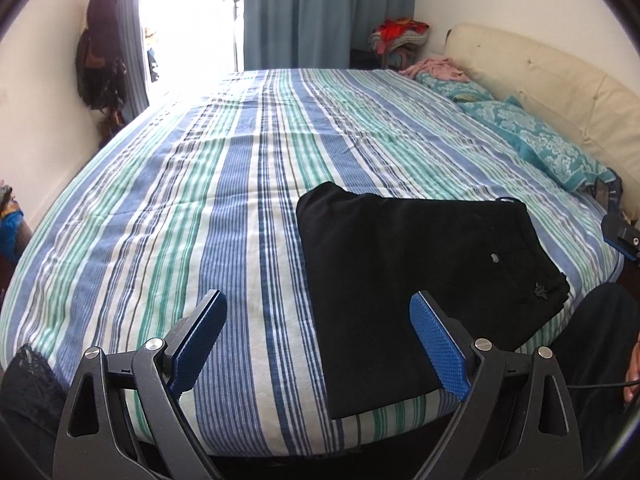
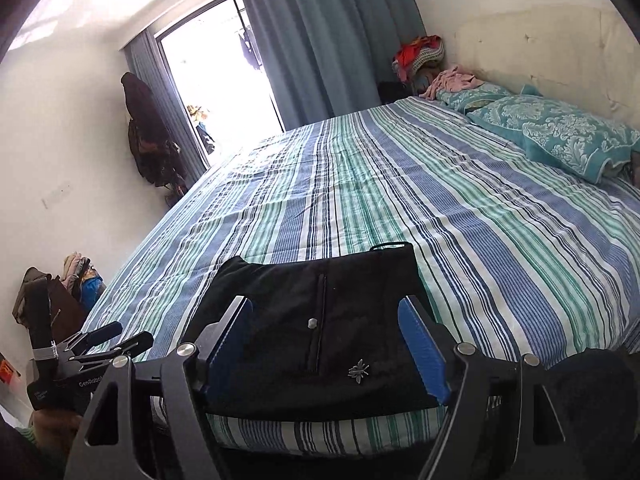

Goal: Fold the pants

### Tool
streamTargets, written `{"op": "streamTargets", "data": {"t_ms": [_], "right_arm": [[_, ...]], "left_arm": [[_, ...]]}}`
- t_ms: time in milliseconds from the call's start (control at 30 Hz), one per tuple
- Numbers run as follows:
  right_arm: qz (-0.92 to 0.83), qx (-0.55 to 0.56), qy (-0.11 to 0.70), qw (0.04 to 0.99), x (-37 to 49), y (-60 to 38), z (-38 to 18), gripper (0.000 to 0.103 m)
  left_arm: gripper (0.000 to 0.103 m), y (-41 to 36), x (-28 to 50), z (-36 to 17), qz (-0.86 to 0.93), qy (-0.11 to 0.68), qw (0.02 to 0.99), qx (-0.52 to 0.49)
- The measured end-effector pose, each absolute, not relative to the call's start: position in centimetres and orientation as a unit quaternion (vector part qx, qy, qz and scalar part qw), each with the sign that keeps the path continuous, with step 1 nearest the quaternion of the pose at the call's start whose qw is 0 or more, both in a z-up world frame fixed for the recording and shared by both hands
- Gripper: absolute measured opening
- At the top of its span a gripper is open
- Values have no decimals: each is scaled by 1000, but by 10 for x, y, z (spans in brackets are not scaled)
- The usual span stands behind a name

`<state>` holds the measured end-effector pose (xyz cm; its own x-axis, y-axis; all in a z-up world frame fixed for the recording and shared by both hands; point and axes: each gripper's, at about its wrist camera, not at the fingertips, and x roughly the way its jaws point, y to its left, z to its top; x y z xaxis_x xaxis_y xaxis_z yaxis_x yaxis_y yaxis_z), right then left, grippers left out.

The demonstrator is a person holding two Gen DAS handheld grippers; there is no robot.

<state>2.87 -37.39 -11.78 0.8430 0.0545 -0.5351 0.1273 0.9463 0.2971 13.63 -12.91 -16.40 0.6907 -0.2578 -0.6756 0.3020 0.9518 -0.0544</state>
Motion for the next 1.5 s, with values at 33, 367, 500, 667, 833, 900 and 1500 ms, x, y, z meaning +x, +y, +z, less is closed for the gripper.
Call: {"op": "streamTargets", "data": {"t_ms": [33,367,500,667,833,900,1500], "right_arm": [[-18,163,277,947,28,-374,-117,75],[-7,170,250,953,17,-373,-108,76],[-5,176,243,954,15,-376,-106,76],[-16,187,243,952,17,-381,-106,77],[-21,181,251,951,18,-377,-108,77],[-19,173,256,951,19,-375,-108,77],[7,291,325,900,69,-471,-129,81]], "left_arm": [[94,-129,134,-162,-150,359,921,31],[95,-129,119,-144,-136,340,930,40],[97,-135,115,-133,-148,332,931,39],[98,-143,117,-138,-160,329,929,58],[98,-135,124,-147,-163,345,923,49],[98,-128,126,-142,-156,342,926,33],[97,-84,199,-185,-196,471,850,-133]]}}
